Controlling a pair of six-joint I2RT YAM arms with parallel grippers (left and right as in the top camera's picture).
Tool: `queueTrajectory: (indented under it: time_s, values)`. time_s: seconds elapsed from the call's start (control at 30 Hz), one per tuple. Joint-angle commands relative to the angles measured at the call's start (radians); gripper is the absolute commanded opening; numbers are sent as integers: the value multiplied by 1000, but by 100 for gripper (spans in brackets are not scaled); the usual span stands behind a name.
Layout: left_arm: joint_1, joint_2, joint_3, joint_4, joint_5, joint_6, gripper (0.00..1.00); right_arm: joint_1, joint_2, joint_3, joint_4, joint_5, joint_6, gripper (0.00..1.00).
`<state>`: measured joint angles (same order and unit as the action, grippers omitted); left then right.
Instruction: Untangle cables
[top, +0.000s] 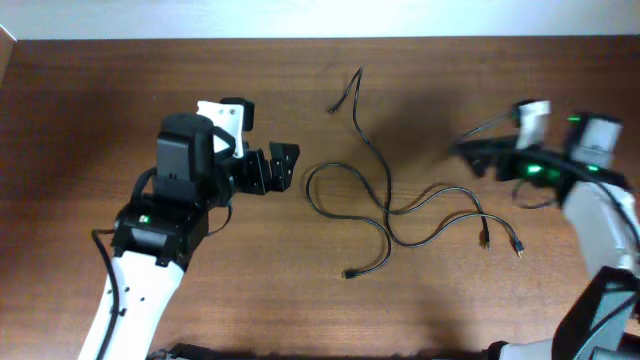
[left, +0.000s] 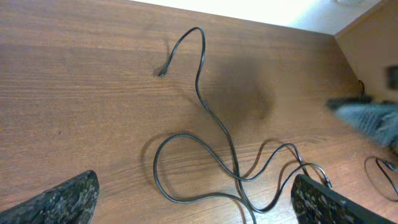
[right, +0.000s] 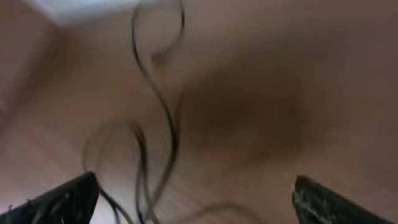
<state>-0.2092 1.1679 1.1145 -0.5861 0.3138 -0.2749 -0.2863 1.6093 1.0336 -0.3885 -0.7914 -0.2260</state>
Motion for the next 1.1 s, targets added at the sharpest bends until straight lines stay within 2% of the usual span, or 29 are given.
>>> queueTrajectory:
  time_s: [0.0, 0.03, 0.1, 0.13, 0.17, 0.2, 0.23, 0.27, 0.3, 0.47, 0.5, 0.53, 0.6, 0.63, 0.7, 0.73, 0.77, 0.87, 0.9, 0.93, 1.03, 1.07]
  values:
    - [0, -25, 4, -37, -6, 15, 99, 116, 3, -1, -46, 318, -309, 82]
    - [0, -25, 4, -37, -6, 15, 99, 131, 4, -1, -61, 323, -417, 78]
    - [0, -25, 3, -37, -6, 15, 99, 150, 4, -1, -131, 330, -562, 88]
    - [0, -25, 3, -36, -7, 15, 99, 158, 4, -3, -194, 329, -695, 89]
    - [0, -25, 3, -36, -7, 15, 99, 162, 4, -3, -213, 333, -735, 89]
    - [0, -24, 3, -36, -6, 15, 99, 162, 4, -3, -226, 332, -772, 80]
    - [0, -24, 3, -37, -6, 15, 99, 162, 4, -3, -221, 328, -772, 33]
    - [0, -24, 3, -37, -7, 15, 99, 162, 4, -3, -208, 329, -772, 87]
    - [0, -24, 3, -36, -8, 15, 99, 162, 4, -3, -167, 330, -766, 99]
    - [0, -24, 3, -37, -48, 15, 99, 163, 5, -3, -195, 276, -577, 99]
    - [0, -24, 3, -37, -48, 15, 99, 163, 13, -3, -162, 229, -618, 100]
    - [0, -24, 3, -37, -48, 15, 99, 170, 38, -3, -150, 180, -769, 71]
    - [0, -24, 3, -37, -48, 15, 99, 184, 120, -3, -150, 171, -1008, 65]
    - [0, -24, 3, -37, -48, 15, 99, 184, 172, -3, -149, 171, -1121, 58]
    - [0, -24, 3, -36, -48, 15, 99, 184, 240, -3, -146, 171, -1246, 53]
    - [0, -24, 3, -35, -48, 15, 99, 185, 250, -3, -146, 166, -1263, 7]
    - [0, -24, 3, -35, -48, 15, 99, 188, 250, -3, -146, 166, -1270, 4]
    - [0, -24, 3, -37, -48, 14, 99, 190, 251, -3, -153, 175, -1270, 7]
    - [0, -24, 3, -36, -48, 14, 99, 190, 253, -3, -158, 175, -1270, 14]
    - [0, -24, 3, -37, -48, 14, 99, 190, 258, -3, -174, 175, -1259, 47]
    - [0, -24, 3, -36, -48, 15, 99, 203, 258, -3, -218, 174, -1263, 47]
    - [0, -24, 3, -35, -48, 15, 99, 216, 259, -3, -218, 174, -1262, 41]
